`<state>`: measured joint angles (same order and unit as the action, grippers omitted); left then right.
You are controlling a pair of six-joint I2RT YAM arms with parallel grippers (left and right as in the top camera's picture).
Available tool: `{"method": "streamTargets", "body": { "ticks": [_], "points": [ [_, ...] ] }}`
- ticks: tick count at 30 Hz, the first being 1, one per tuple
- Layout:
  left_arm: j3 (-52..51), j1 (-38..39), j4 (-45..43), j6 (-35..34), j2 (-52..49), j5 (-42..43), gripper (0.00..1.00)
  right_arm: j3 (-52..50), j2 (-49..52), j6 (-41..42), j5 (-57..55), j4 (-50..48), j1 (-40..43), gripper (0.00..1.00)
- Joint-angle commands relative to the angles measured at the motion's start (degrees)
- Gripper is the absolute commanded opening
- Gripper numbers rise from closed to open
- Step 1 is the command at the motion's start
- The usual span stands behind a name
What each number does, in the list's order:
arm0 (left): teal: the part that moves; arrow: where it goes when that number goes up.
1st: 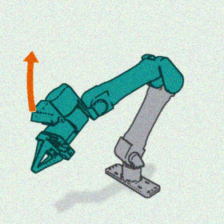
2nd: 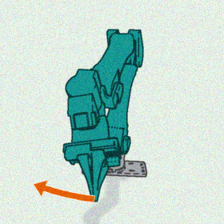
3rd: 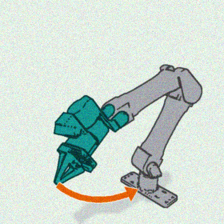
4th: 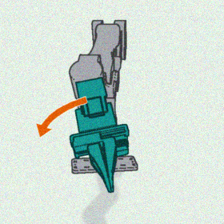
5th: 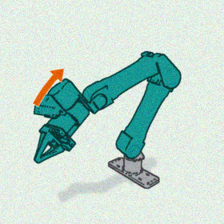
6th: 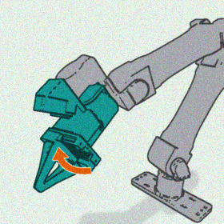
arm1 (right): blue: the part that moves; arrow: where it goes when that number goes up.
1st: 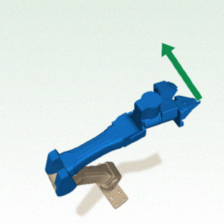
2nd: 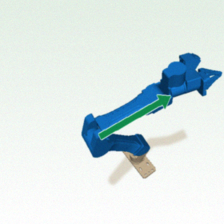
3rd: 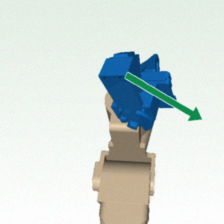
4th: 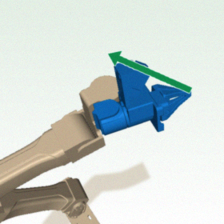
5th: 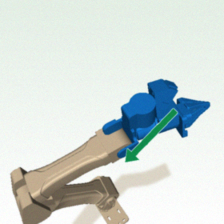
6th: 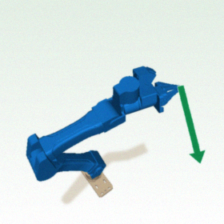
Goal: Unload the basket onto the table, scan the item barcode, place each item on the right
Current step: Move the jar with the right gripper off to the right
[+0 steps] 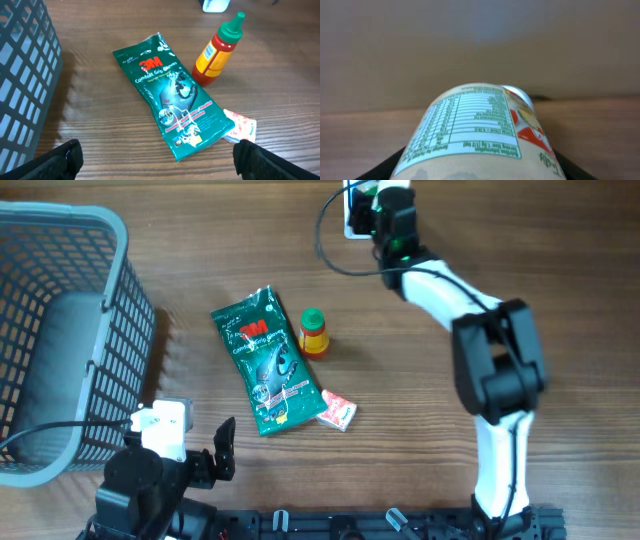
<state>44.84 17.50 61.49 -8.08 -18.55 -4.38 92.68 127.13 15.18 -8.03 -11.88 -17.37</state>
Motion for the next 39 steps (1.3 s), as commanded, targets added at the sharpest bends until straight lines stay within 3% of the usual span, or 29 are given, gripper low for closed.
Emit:
{"method": "streamTargets", "body": {
  "ticks": [1, 4, 7, 13, 20, 33, 37, 38, 39],
  "points": [
    [0.5, -0.3, -0.1, -0.3, 0.0, 0.5, 1.0, 1.7, -16.1, 3.8, -1.1, 12.7, 9.0, 0.6],
    [0.5, -0.3, -0.1, -0.3, 0.0, 0.5, 1.0, 1.7, -21.3, 5.0, 0.4, 24.5, 16.1, 0.6],
    [0.5, -0.3, -0.1, -0.3, 0.0, 0.5, 1.0, 1.7, -23.1, 4.9, 5.6, 37.9, 29.4, 0.6],
    [0.5, -0.3, -0.1, -0.3, 0.0, 0.5, 1.0, 1.4, -18.4, 2.5, 6.8, 50.4, 44.3, 0.61],
    [0.5, -0.3, -0.1, -0.3, 0.0, 0.5, 1.0, 1.4, -8.9, 1.6, 4.9, 54.5, 51.4, 0.61],
    [0.5, -0.3, -0.1, -0.3, 0.0, 0.5, 1.0, 1.4, -3.7, -2.0, 0.8, 58.1, 63.5, 0.67],
    [0.5, -0.3, -0.1, -0.3, 0.0, 0.5, 1.0, 1.4, -3.7, -1.9, -0.5, 58.5, 64.4, 0.75],
    [0.5, -0.3, -0.1, -0.3, 0.0, 0.5, 1.0, 1.4, -3.7, -1.9, -0.5, 59.1, 64.4, 0.81],
    [0.5, -0.3, -0.1, -0.3, 0.0, 0.5, 1.0, 1.4, -3.9, -1.9, -0.5, 59.6, 64.4, 0.99]
  ]
}}
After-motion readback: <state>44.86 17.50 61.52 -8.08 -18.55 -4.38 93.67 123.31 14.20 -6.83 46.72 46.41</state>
